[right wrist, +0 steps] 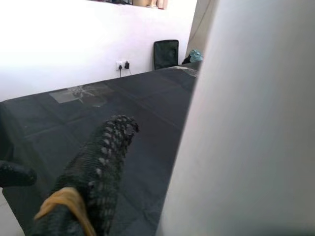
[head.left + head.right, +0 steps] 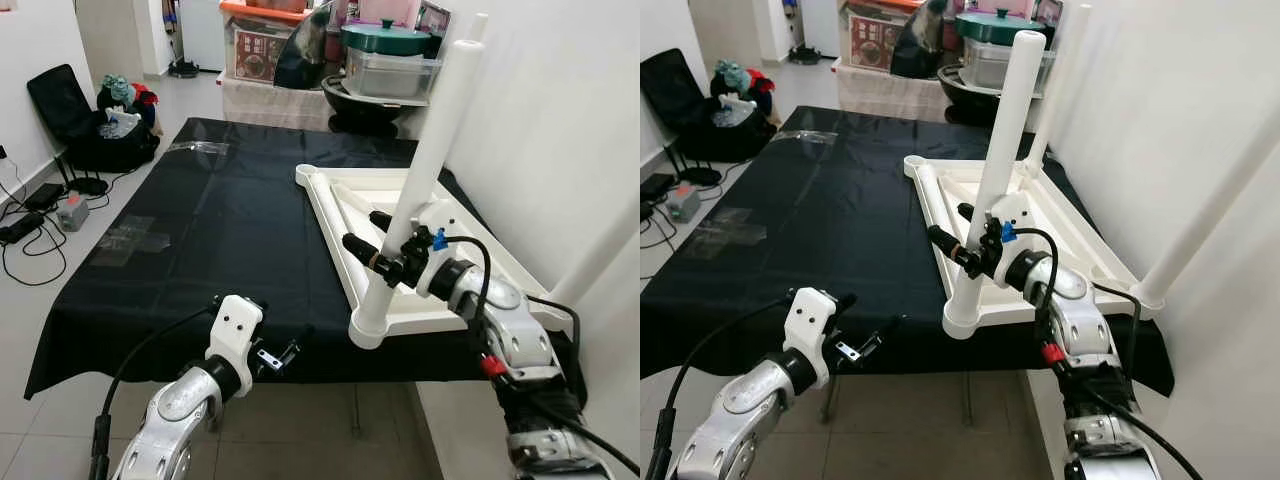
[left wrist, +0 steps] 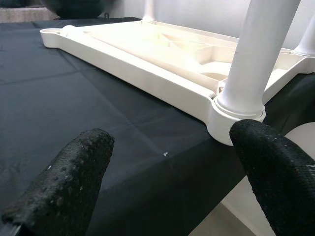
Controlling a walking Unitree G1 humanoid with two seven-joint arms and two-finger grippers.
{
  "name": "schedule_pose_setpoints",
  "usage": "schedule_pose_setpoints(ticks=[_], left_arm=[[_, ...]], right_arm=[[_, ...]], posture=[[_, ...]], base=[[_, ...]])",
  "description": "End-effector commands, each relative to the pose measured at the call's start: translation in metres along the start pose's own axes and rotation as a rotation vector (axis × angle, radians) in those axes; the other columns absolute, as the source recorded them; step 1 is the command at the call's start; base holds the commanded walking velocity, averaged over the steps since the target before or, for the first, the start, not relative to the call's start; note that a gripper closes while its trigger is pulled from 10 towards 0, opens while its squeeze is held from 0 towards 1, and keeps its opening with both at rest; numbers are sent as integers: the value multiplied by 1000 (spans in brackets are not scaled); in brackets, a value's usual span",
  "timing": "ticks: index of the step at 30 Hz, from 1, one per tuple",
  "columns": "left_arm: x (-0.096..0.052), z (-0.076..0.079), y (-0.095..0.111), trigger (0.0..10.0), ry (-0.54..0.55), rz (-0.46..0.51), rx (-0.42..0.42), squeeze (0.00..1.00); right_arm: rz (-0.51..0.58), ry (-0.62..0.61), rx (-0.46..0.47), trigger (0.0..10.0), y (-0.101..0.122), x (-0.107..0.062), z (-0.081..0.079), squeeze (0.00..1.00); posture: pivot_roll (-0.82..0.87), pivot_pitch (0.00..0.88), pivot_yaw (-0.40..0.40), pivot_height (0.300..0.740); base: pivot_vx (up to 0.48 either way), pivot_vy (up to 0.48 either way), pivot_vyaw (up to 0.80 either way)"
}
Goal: Building children table
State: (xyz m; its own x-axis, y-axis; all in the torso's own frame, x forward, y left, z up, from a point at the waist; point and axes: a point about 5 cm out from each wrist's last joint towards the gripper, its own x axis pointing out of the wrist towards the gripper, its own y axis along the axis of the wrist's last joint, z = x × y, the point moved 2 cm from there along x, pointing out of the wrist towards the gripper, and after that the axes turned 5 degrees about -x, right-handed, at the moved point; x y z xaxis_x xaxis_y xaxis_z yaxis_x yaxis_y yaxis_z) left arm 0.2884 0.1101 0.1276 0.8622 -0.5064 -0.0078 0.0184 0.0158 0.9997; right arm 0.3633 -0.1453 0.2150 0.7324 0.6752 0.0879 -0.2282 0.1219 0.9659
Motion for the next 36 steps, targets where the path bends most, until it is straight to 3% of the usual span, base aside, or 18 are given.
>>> schedule_pose_setpoints(ticks=[1,13,15,16,18,19,20,21,22,24,25,27,34,36], left_arm=[[1,2,-3,10000,-7,-9,3,0],[1,2,-4,10000,-8,-11,2,0],[0,1,-4,10000,-8,-11,2,0],[1,1,-3,10000,-10,-10,2,0],[1,1,-3,10000,-10,-10,2,0],[1,1,-3,10000,-10,-11,2,0],[1,1,-3,10000,-10,-11,2,0],[1,1,-4,10000,-11,-12,2,0],[1,1,-4,10000,-11,-12,2,0],[1,2,-4,10000,-13,-14,3,0],[1,2,-4,10000,-13,-14,3,0],[1,2,-4,10000,-12,-14,5,0],[1,1,-4,10000,-10,-15,5,0],[1,2,-5,10000,-11,-16,5,0]], right_arm=[[37,3,0,0,6,2,3,0],[37,-76,-25,0,5,-1,17,0],[-21,-173,-40,0,1,1,24,0],[-69,-319,-32,0,-2,2,34,0],[-69,-319,-32,0,-2,2,34,0],[-106,-405,-23,0,-7,1,39,0],[-106,-405,-23,0,-7,1,39,0],[-154,-514,-5,0,-13,-3,44,0],[-154,-514,-5,0,-13,-3,44,0],[-237,-721,45,0,-26,-13,50,0],[-237,-721,45,0,-26,-13,50,0],[-252,-835,81,0,-29,-19,48,0],[-252,-935,115,0,-29,-21,39,0],[-273,-1081,156,0,-33,-23,22,0]], posture=[[116,0,-129,740],[112,0,-127,740],[105,0,-123,740],[104,0,-123,740],[104,0,-123,740],[100,0,-119,740],[100,0,-119,740],[99,0,-116,740],[99,0,-116,740],[103,0,-115,740],[103,0,-115,740],[105,0,-115,740],[100,0,-113,740],[96,0,-114,740]], base=[[0,0,0],[0,0,0],[0,0,0],[0,0,0],[0,0,0],[0,0,0],[0,0,0],[0,0,0],[0,0,0],[0,0,0],[0,0,0],[0,0,0],[0,0,0],[0,0,0]])
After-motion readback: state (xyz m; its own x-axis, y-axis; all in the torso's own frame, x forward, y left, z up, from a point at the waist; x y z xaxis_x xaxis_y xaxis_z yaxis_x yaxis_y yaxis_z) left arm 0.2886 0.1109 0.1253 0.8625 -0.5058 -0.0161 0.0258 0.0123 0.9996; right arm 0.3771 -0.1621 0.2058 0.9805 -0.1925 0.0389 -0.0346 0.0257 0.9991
